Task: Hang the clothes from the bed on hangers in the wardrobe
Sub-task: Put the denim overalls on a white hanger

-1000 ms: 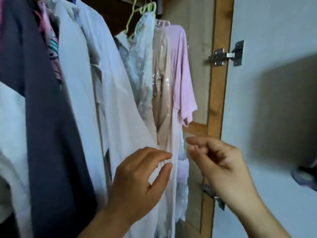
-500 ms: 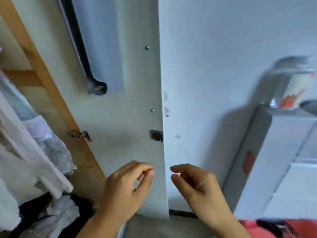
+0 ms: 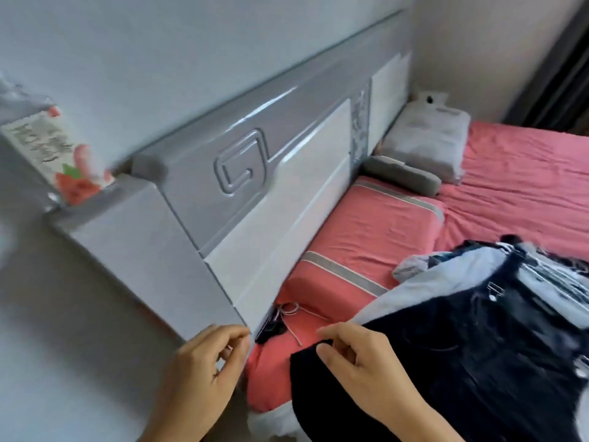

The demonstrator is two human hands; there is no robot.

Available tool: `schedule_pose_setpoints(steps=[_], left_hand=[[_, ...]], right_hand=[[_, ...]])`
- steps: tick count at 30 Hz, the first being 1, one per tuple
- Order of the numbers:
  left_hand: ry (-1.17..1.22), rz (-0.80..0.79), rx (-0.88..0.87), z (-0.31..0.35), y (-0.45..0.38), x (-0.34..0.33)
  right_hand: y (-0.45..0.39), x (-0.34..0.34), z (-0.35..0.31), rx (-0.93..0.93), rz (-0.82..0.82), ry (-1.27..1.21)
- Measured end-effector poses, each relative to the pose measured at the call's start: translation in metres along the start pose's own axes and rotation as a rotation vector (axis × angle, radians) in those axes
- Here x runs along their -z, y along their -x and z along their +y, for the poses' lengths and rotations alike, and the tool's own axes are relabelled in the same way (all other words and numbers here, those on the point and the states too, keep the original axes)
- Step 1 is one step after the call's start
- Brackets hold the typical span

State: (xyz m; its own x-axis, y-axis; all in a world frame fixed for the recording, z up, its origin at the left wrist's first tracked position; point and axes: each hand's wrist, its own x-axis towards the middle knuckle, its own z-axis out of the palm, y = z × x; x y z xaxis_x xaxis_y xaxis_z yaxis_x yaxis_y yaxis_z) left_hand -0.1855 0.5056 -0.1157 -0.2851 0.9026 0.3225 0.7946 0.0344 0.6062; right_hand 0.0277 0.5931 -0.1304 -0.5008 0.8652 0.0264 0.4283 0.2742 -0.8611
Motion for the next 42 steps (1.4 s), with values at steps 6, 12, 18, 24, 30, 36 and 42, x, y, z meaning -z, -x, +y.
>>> schedule_pose_setpoints(steps=[6,12,18,24,30,36,42], left_hand=[[0.082,-0.334,-0.184,0.013,-0.084,-0.075],[0.163,-0.550,-0.330,0.065,-0.124,-0.153],[0.122,-0.699,-0.424,0.119,-0.138,-0.223],[0.012,-0.796,-0.439,0.176,-0.145,-0.301],[-0.063,-0.854,-0.408,0.247,-0.152,-0.412],[-0.096,-0.952,-0.366,0.292,-0.159,-0.524],[-0.150,-1.005,-0.374,0.312,-0.167,-0.613]], right_hand=[[0.035,0.055,0.048,-0.306,0.394,0.056],[0.077,0.098,0.084,-0.484,0.683,0.086],[0.104,0.153,0.133,-0.557,0.865,0.107],[0.111,0.234,0.225,-0.671,0.851,0.257],[0.093,0.327,0.341,-0.709,0.781,0.302],[0.072,0.381,0.457,-0.779,0.691,0.253],[0.044,0.425,0.561,-0.846,0.671,0.327]])
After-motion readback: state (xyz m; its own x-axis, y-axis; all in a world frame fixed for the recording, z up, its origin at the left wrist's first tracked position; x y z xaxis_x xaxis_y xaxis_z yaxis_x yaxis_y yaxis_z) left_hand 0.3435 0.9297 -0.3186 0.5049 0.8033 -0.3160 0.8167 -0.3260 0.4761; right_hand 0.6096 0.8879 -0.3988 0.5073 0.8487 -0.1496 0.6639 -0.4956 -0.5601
